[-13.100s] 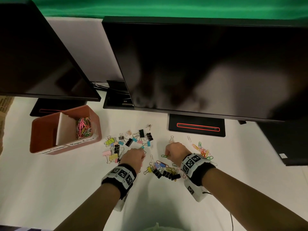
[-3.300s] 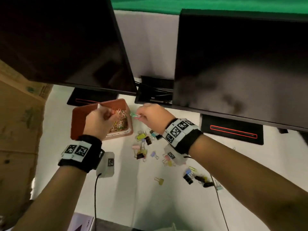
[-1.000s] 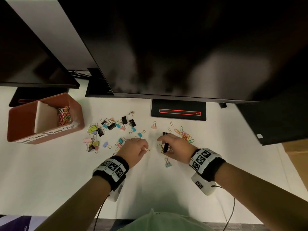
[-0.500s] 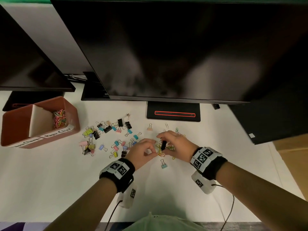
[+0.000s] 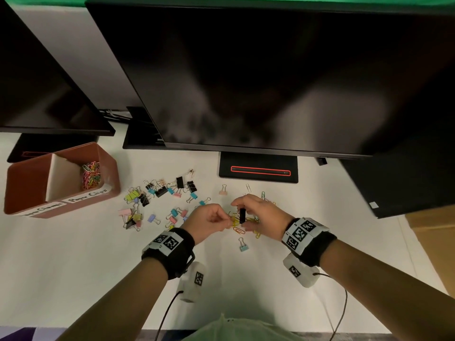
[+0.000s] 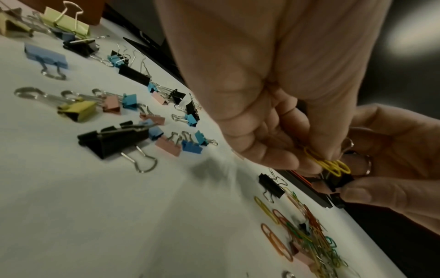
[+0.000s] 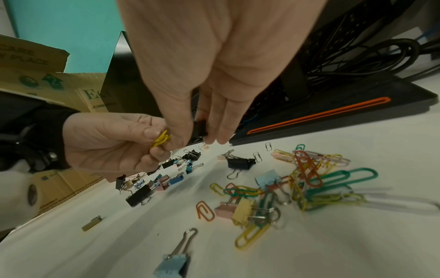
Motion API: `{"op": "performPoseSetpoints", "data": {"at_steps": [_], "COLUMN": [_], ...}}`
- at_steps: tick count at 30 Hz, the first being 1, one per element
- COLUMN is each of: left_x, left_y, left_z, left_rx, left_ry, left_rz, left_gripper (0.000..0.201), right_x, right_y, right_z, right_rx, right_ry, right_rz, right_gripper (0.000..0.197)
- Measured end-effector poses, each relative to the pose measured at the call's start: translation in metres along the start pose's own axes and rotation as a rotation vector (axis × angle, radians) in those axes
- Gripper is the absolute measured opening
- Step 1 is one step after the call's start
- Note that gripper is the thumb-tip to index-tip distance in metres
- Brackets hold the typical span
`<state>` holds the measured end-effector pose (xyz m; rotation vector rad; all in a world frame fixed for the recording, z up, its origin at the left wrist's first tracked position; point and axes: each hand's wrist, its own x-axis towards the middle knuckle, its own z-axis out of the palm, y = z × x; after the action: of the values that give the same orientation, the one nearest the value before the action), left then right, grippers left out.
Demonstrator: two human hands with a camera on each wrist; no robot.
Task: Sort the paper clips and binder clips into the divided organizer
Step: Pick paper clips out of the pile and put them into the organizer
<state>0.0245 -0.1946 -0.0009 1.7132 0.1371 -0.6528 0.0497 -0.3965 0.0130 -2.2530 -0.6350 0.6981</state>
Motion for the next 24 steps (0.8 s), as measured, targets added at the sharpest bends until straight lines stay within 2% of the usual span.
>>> {"op": "performPoseSetpoints", "data": {"at_steps": [8, 11, 13, 18, 24], "left_x": [0.002, 0.0, -0.002, -0.006, -0.003], "left_y": [-0.006, -0.009, -0.012, -0.017, -0.017], "left_z": [-0.033, -0.044, -0.046, -0.033, -0.005], "left_rx": [0.063, 0.133, 0.204, 0.342, 0.473], "left_ry": [0.103, 0.118, 0.108, 0.093, -0.045], "left_rz": [0.001, 0.0, 0.007, 0.032, 0.098], "left_gripper": [0.01, 0.018, 0.022, 0.014, 0.015], "right_x": [0.004, 0.009, 0.016, 0.029, 0.001], "right_y": [0.008, 0.006, 0.001, -0.006, 0.028], "right_z": [-0.002, -0.001, 0.003, 0.013, 0.001], "right_rx": [-0.062, -0.091, -0.113, -0.193, -0.278], "right_ry": [-0.05, -0.063, -0.051, -0.027, -0.001], "right_rz": [0.063, 0.099, 0.103, 0.075, 0.107], "right_gripper": [0.058, 0.054, 0.05, 0.047, 0.029]}}
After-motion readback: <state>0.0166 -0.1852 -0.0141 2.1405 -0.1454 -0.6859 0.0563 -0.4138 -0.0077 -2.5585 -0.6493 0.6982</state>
